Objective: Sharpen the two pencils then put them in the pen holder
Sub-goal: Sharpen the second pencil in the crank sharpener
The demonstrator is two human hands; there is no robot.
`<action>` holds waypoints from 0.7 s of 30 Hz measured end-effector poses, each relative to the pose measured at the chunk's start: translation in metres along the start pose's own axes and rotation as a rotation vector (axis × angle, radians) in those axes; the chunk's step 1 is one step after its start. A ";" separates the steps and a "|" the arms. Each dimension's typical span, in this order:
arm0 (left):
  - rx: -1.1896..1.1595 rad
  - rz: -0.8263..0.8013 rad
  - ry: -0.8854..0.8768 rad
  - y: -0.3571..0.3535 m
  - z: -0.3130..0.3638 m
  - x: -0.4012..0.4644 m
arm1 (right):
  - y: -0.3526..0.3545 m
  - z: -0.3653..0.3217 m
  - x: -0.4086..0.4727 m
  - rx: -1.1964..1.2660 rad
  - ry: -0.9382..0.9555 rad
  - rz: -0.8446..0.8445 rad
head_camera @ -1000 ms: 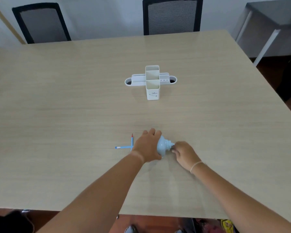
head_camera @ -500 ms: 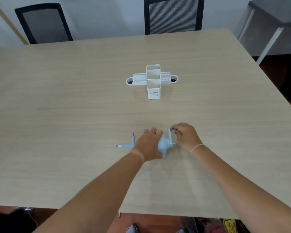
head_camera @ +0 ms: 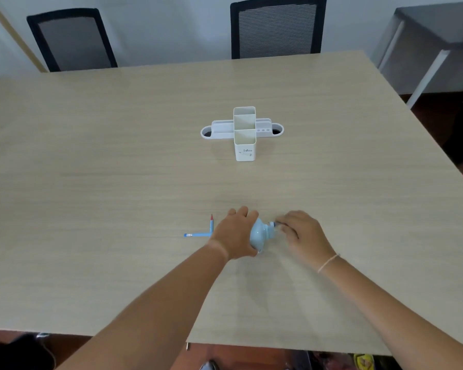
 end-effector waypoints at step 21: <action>-0.015 0.011 -0.028 -0.002 -0.003 0.002 | -0.026 0.004 -0.033 -0.064 -0.064 -0.134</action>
Point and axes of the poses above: each hand's wrist, its own x-axis towards the middle knuckle, its own y-axis out of the back of the hand, z = x × y, the point moved 2 cm from there along x, towards the middle knuckle, and after that the axes turned 15 degrees about -z, right-handed, at the moved point
